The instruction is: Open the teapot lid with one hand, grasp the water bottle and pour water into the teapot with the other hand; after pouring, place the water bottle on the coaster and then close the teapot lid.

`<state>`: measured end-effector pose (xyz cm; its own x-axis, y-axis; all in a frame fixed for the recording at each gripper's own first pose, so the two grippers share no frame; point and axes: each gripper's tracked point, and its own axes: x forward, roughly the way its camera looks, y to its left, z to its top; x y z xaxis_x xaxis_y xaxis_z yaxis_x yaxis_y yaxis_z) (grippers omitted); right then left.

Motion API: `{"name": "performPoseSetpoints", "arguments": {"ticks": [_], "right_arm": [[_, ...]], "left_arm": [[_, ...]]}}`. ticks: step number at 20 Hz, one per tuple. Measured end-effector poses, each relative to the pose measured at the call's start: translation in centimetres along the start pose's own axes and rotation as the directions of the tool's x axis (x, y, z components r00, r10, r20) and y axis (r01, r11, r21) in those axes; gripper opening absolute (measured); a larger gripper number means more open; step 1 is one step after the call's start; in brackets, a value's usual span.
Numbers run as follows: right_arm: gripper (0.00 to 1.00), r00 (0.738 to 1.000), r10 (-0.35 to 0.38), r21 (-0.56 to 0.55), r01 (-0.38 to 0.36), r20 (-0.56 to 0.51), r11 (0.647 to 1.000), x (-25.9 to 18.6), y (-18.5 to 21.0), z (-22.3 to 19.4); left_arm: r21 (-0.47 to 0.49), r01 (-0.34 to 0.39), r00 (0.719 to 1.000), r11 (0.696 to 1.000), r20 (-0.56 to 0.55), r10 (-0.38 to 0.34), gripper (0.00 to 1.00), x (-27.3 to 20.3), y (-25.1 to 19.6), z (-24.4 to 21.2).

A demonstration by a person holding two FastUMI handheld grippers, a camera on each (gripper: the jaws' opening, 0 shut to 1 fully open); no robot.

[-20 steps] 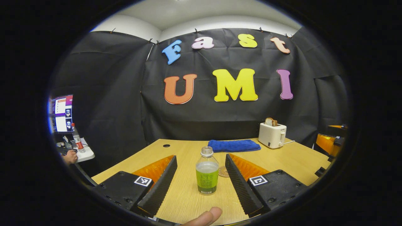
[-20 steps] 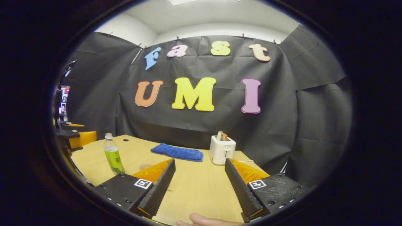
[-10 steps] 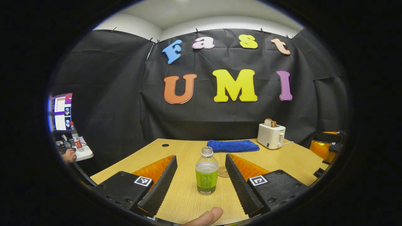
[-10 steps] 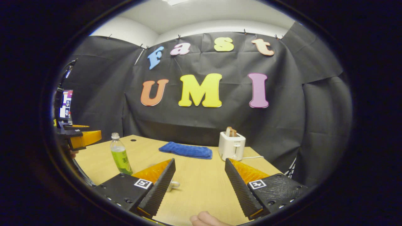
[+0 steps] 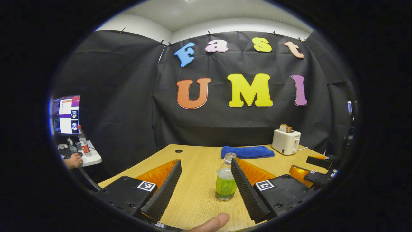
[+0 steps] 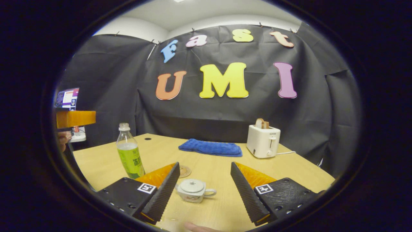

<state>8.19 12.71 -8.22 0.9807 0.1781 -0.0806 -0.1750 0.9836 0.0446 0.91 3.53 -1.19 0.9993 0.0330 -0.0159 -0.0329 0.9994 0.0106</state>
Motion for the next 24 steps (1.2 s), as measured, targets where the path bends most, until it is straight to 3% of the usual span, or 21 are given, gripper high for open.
{"name": "performPoseSetpoints", "arguments": {"ticks": [4,10,14,15,18,24], "right_arm": [[0.98,1.0,-0.006,0.029,0.007,-0.022,1.0,2.6,1.3,-1.7],[0.89,0.998,-0.008,0.004,0.008,-0.06,1.0,5.4,2.7,-4.1],[0.51,0.996,-0.015,0.053,0.02,-0.086,0.998,5.9,2.4,-5.2],[0.29,0.995,-0.022,0.066,0.028,-0.094,0.997,5.8,2.0,-5.4],[0.08,0.995,-0.02,0.092,0.028,-0.094,0.995,5.8,1.8,-5.6],[0.0,0.997,0.004,0.1,0.004,-0.083,0.995,5.7,1.5,-4.3]], "left_arm": [[-0.04,0.026,0.999,0.999,-0.028,-0.027,0.96,0.3,0.3,-0.7],[-0.073,0.007,0.999,0.997,-0.042,-0.011,0.96,0.9,1.8,-1.1],[-0.074,0.004,0.998,0.997,-0.055,-0.008,0.96,1.0,1.8,-1.4],[-0.074,0.008,0.998,0.997,-0.054,-0.012,0.96,1.0,1.6,-1.4],[-0.065,0.02,0.999,0.998,-0.047,-0.023,0.96,1.0,1.1,-1.3],[-0.051,0.051,0.996,0.997,-0.075,-0.055,0.96,2.0,0.0,-2.7]]}}
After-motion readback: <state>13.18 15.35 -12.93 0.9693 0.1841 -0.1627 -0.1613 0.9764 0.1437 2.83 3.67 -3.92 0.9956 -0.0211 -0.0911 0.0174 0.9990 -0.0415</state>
